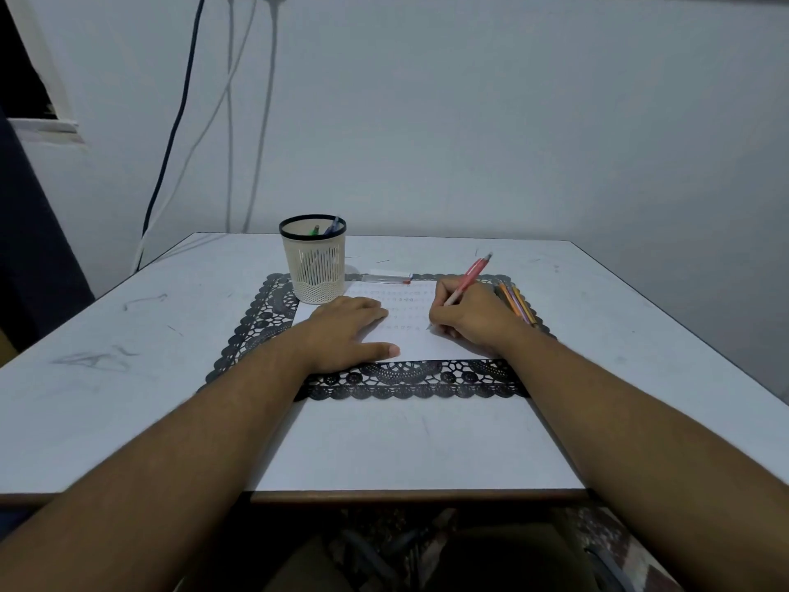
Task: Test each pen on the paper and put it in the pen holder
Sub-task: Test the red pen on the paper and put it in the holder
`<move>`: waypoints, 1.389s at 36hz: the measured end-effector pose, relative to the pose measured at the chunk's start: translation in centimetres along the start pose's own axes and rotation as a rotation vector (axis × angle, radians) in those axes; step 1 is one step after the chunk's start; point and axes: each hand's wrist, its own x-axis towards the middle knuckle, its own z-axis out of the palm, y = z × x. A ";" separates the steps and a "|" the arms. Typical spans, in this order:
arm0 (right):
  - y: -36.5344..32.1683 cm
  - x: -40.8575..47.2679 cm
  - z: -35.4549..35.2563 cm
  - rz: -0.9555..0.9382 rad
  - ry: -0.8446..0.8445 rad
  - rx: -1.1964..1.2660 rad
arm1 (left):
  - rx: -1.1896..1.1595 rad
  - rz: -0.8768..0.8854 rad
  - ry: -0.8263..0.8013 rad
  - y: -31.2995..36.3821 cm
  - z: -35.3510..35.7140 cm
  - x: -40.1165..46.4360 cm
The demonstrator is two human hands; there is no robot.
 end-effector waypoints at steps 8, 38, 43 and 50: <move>-0.1 0.2 0.2 -0.011 0.003 0.003 | 0.001 -0.002 0.006 -0.2 -0.1 0.0; -0.3 -0.2 0.0 -0.013 0.042 0.020 | -0.018 -0.005 -0.007 -0.3 -0.1 0.0; -0.3 -0.4 -0.2 -0.017 0.045 -0.009 | -0.019 -0.002 0.003 -0.5 0.2 0.2; -0.2 -0.2 -0.1 -0.006 0.028 -0.005 | -0.021 0.001 0.011 -0.7 0.3 0.3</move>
